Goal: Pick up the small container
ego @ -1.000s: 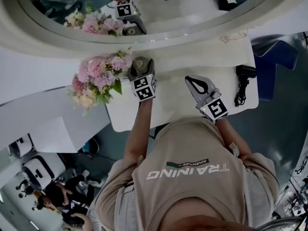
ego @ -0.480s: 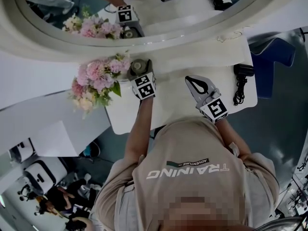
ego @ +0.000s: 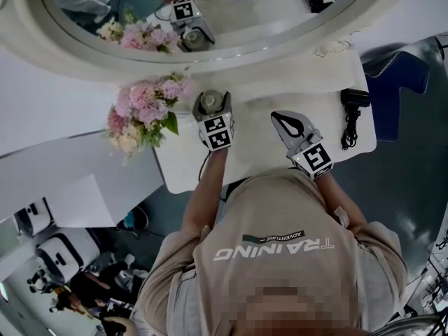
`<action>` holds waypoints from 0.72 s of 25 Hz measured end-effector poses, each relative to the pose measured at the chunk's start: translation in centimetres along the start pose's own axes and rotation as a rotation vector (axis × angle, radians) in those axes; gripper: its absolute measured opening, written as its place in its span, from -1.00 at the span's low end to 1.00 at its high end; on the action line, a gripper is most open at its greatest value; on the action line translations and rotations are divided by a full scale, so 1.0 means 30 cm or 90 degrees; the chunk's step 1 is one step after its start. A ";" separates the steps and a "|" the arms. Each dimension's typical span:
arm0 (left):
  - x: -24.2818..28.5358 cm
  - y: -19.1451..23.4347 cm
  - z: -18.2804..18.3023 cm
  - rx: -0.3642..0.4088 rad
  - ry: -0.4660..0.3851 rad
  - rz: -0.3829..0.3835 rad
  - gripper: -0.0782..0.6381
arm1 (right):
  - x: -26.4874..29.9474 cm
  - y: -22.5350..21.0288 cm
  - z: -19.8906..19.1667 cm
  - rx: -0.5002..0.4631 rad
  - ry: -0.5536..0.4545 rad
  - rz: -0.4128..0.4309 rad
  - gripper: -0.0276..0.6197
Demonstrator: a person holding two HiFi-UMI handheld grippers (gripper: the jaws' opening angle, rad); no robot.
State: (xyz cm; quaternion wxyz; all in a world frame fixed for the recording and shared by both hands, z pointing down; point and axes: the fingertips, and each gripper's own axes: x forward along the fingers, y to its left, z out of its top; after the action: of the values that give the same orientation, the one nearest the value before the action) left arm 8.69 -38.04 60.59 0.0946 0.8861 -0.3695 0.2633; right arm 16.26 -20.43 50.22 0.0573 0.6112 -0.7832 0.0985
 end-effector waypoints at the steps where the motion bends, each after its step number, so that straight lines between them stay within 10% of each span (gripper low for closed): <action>1: -0.015 -0.015 -0.004 0.010 -0.001 -0.010 0.20 | -0.003 0.004 -0.006 0.006 0.003 -0.002 -0.91; 18: -0.352 -0.048 -0.103 0.024 0.019 -0.104 0.20 | 0.042 0.198 0.030 -0.008 -0.028 0.055 -0.91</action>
State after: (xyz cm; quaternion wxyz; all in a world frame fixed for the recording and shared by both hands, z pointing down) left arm 2.26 -29.49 57.56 0.1047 0.9108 -0.2898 0.2746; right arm 10.23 -20.43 49.10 0.0394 0.5787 -0.8104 0.0826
